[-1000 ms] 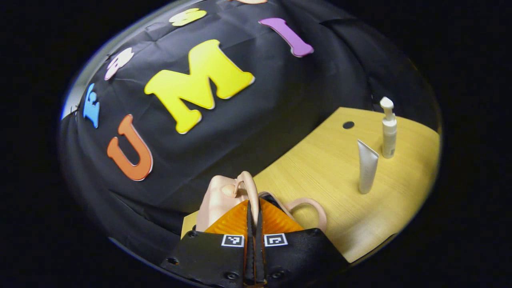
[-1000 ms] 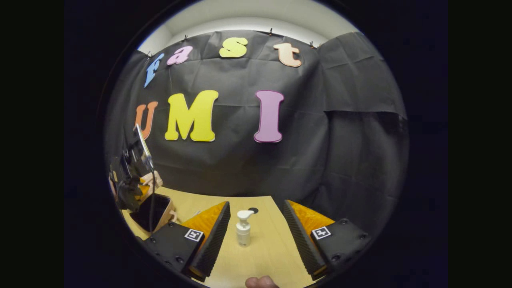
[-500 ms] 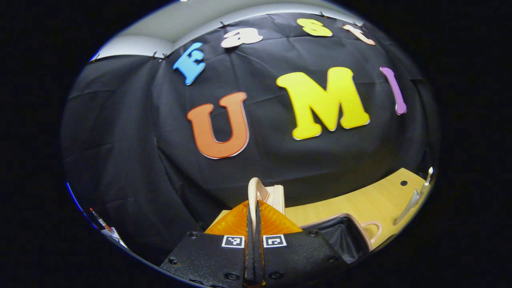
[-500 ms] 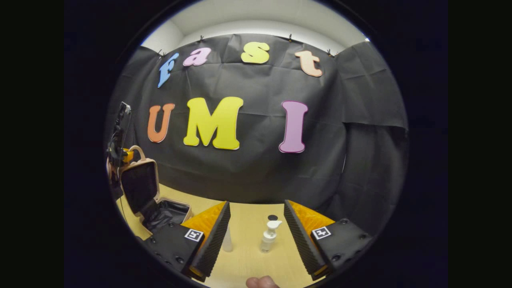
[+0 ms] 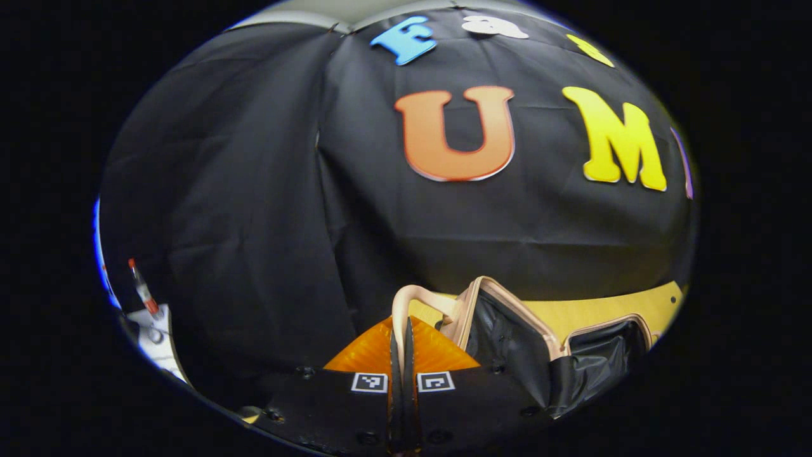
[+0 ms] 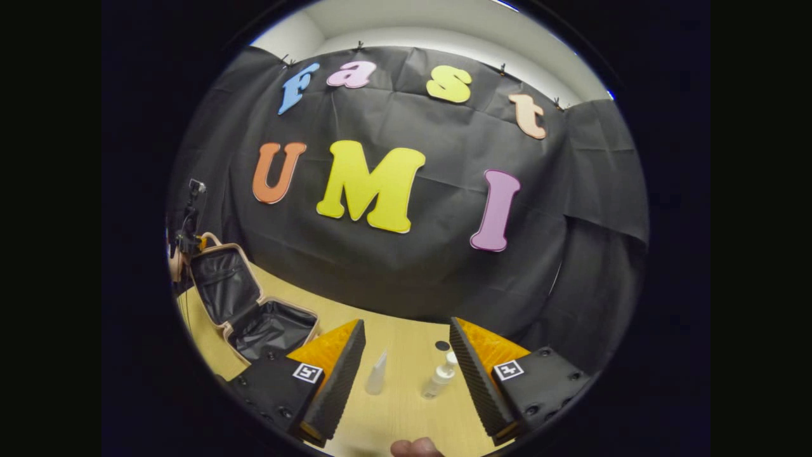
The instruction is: First open the suitcase, pack the skin care products into it, and then close the suitcase.
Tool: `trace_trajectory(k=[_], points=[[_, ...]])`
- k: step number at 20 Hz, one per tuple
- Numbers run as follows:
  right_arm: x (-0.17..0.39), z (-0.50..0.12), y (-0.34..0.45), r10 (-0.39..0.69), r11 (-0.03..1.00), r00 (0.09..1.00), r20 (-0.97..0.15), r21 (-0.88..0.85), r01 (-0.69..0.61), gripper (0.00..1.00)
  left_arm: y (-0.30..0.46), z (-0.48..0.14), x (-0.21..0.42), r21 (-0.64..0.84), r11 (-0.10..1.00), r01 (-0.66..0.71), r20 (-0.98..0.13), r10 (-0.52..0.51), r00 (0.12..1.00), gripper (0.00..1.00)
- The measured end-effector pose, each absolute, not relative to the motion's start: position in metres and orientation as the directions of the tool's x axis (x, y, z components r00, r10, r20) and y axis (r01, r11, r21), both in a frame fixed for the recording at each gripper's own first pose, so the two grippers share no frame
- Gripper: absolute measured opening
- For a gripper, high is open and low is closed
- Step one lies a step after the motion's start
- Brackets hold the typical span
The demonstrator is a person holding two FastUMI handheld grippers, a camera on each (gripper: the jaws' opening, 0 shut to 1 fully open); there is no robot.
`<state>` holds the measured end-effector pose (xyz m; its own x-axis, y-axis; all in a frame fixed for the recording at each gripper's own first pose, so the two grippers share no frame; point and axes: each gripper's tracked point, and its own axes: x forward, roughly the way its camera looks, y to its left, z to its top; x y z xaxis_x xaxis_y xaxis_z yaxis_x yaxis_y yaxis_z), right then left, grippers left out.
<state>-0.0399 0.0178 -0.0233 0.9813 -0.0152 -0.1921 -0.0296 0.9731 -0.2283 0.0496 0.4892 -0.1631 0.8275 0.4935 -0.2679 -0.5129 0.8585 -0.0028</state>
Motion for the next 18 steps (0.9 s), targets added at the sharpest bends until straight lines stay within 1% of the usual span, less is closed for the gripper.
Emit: trace_trajectory(k=[2, 4, 5, 6, 7, 8, 10, 11, 12, 13, 14, 15, 16, 18], points=[[-0.038, -0.029, 0.023, -0.024, 0.971, 0.976, -0.216, -0.237, -0.029, 0.79, 0.508, -0.211, 0.06, -0.077, 0.847, -0.527, -0.339, 0.474, 0.812, 0.03], [-0.035, -0.035, 0.029, -0.027, 0.97, 0.972, -0.233, -0.243, -0.031, 0.79, 0.513, -0.255, 0.074, -0.119, 0.845, -0.521, -0.405, 0.437, 0.803, 0.03], [-0.033, -0.036, 0.032, -0.031, 0.965, 0.972, -0.234, -0.259, -0.031, 0.77, 0.513, -0.271, 0.08, -0.141, 0.843, -0.519, -0.429, 0.42, 0.8, 0.04], [-0.032, -0.039, 0.035, -0.033, 0.96, 0.971, -0.237, -0.276, -0.035, 0.79, 0.511, -0.279, 0.085, -0.17, 0.842, -0.512, -0.442, 0.399, 0.803, 0.03], [-0.031, -0.042, 0.038, -0.031, 0.957, 0.97, -0.242, -0.286, -0.041, 0.77, 0.514, -0.287, 0.091, -0.195, 0.839, -0.508, -0.452, 0.382, 0.806, 0.03], [-0.031, -0.046, 0.04, -0.028, 0.956, 0.968, -0.251, -0.29, -0.048, 0.79, 0.514, -0.292, 0.089, -0.21, 0.838, -0.503, -0.463, 0.368, 0.806, 0.03], [-0.031, -0.052, 0.045, -0.025, 0.957, 0.964, -0.263, -0.287, -0.054, 0.79, 0.512, -0.305, 0.086, -0.205, 0.841, -0.501, -0.494, 0.353, 0.795, 0.04], [-0.031, -0.053, 0.045, -0.025, 0.958, 0.964, -0.266, -0.283, -0.053, 0.79, 0.512, -0.303, 0.085, -0.211, 0.842, -0.496, -0.482, 0.352, 0.802, 0.08], [-0.03, -0.055, 0.046, -0.026, 0.959, 0.963, -0.268, -0.277, -0.051, 0.79, 0.516, -0.304, 0.084, -0.192, 0.839, -0.508, -0.493, 0.366, 0.79, 0.1], [-0.028, -0.056, 0.046, -0.027, 0.961, 0.962, -0.27, -0.271, -0.049, 0.79, 0.516, -0.302, 0.08, -0.167, 0.843, -0.511, -0.506, 0.371, 0.779, 0.16], [-0.027, -0.057, 0.045, -0.027, 0.963, 0.962, -0.272, -0.263, -0.048, 0.79, 0.518, -0.301, 0.076, -0.113, 0.848, -0.518, -0.519, 0.395, 0.758, 0.18], [-0.028, -0.057, 0.044, -0.026, 0.966, 0.962, -0.271, -0.255, -0.046, 0.79, 0.518, -0.296, 0.074, -0.058, 0.857, -0.513, -0.52, 0.413, 0.748, 0.24], [-0.027, -0.057, 0.042, -0.025, 0.969, 0.963, -0.269, -0.245, -0.043, 0.79, 0.513, -0.285, 0.073, -0.022, 0.868, -0.496, -0.506, 0.418, 0.754, 0.44], [-0.028, -0.059, 0.04, -0.02, 0.974, 0.964, -0.266, -0.221, -0.041, 0.79, 0.5, -0.257, 0.068, 0.028, 0.879, -0.476, -0.457, 0.435, 0.776, 0.64]])
